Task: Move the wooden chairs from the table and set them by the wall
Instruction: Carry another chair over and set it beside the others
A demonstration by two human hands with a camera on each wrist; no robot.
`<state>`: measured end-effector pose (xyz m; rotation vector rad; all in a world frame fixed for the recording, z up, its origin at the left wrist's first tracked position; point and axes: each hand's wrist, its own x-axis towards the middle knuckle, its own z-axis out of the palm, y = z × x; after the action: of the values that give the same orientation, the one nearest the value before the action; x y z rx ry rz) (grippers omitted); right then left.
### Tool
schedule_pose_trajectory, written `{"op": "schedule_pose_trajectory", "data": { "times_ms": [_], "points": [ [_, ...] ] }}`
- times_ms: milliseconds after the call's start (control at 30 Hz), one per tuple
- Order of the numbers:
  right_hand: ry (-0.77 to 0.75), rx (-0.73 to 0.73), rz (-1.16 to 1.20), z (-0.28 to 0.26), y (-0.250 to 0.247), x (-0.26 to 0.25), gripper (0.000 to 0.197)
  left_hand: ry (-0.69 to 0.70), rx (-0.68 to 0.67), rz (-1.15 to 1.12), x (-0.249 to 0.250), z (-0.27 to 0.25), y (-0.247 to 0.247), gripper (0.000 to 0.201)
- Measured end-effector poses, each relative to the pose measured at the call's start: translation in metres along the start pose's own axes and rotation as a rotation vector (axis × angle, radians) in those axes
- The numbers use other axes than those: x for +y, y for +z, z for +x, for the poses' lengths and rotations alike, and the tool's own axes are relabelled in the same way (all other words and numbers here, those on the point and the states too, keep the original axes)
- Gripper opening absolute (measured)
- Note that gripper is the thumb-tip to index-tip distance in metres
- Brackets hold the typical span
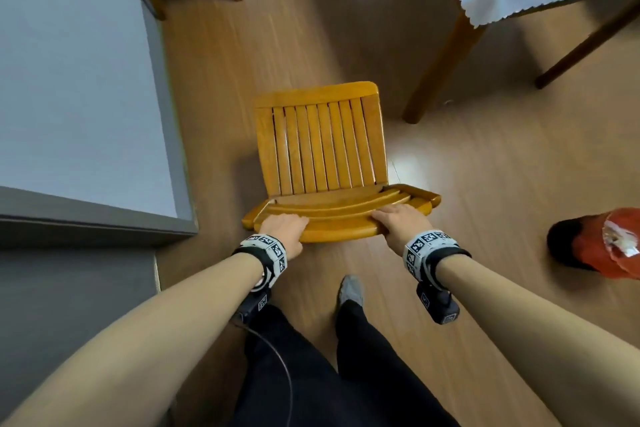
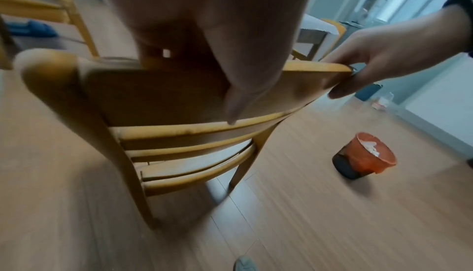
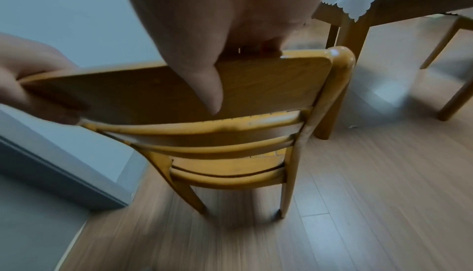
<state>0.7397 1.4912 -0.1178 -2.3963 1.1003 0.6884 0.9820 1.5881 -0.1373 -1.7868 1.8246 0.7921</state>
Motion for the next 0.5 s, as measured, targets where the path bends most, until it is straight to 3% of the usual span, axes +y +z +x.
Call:
{"op": "schedule_pose_trajectory", "data": {
  "times_ms": [67, 167, 333, 500],
  "points": [
    [-0.021, -0.064, -0.029, 0.004, -0.007, 0.006, 0.037, -0.020, -0.017, 0.042, 0.006, 0.001, -0.005, 0.028],
    [-0.042, -0.130, -0.070, 0.007, -0.024, 0.011, 0.031, -0.051, -0.015, 0.061, 0.009, -0.002, -0.015, 0.026],
    [-0.093, -0.098, -0.092, 0.026, -0.075, 0.026, 0.029, -0.106, 0.054, 0.023, 0.002, 0.004, -0.064, 0.032],
    [-0.105, -0.065, -0.086, 0.061, -0.143, 0.045, 0.032, -0.168, 0.112, -0.037, -0.010, 0.026, -0.131, 0.020]
  ]
}}
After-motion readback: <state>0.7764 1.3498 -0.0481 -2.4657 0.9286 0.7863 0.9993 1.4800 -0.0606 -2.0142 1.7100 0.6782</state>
